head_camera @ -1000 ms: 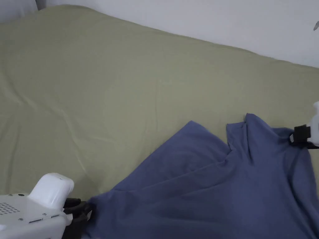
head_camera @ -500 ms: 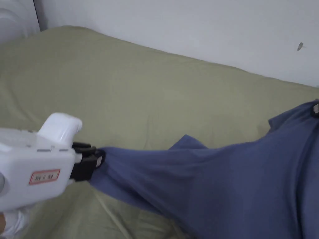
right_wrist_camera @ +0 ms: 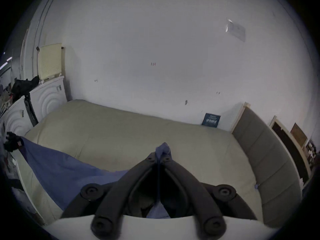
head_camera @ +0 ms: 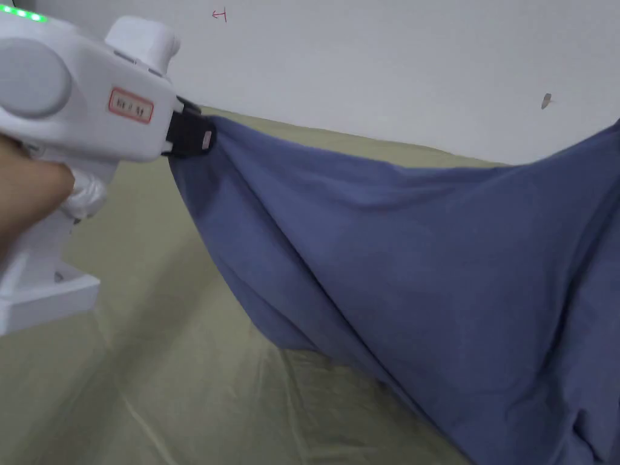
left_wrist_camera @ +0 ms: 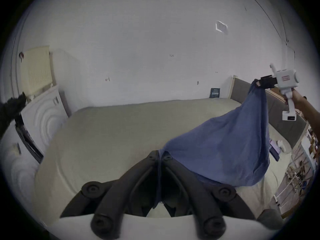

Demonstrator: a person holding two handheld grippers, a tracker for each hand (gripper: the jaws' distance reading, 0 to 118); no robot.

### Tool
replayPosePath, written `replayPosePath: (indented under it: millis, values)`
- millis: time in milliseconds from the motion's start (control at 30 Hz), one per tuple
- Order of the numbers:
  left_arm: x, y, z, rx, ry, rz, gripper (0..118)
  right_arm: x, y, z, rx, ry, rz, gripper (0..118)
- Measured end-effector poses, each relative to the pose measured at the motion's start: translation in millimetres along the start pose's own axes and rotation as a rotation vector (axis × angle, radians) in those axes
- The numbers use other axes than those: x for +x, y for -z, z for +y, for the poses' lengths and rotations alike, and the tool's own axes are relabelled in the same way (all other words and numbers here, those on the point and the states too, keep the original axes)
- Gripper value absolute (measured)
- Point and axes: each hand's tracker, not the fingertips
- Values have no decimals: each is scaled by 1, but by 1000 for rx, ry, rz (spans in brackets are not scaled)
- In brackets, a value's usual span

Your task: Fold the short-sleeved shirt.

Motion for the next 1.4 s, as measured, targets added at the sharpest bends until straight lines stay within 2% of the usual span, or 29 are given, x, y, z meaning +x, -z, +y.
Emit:
replayPosePath:
  millis: [233, 333, 400, 500, 600, 767, 900, 1033, 1167, 1300, 1400]
  values:
    - [0, 42, 53, 58, 28, 46, 2, 22, 25, 48, 98, -9, -54, 1]
    - [-9, 61, 79, 110, 46, 77, 2, 22, 27, 64, 162, -70, -96, 1]
    - [-10, 67, 98, 121, 41, 85, 2, 25, 25, 77, 210, -84, -120, 1]
    - [-12, 72, 134, 158, 100, 174, 2, 30, 18, 102, 274, -55, -158, 1]
    - [-10, 62, 166, 200, 96, 216, 2, 33, 3, 126, 342, -31, -161, 1]
    - [-9, 52, 193, 274, 108, 287, 2, 33, -9, 159, 375, -38, -220, 1]
    - [-10, 44, 209, 303, 93, 291, 2, 32, -23, 177, 438, -41, -192, 1]
    - [-12, 39, 210, 325, 107, 292, 2, 29, -30, 173, 418, -37, -168, 1]
    - [-16, 39, 191, 309, 61, 250, 2, 26, -27, 141, 414, -28, -93, 1]
    - [-18, 41, 159, 262, 71, 229, 2, 22, -22, 103, 326, -40, -71, 1]
    - [-17, 33, 129, 233, 71, 197, 2, 16, -31, 66, 304, -35, -7, 1]
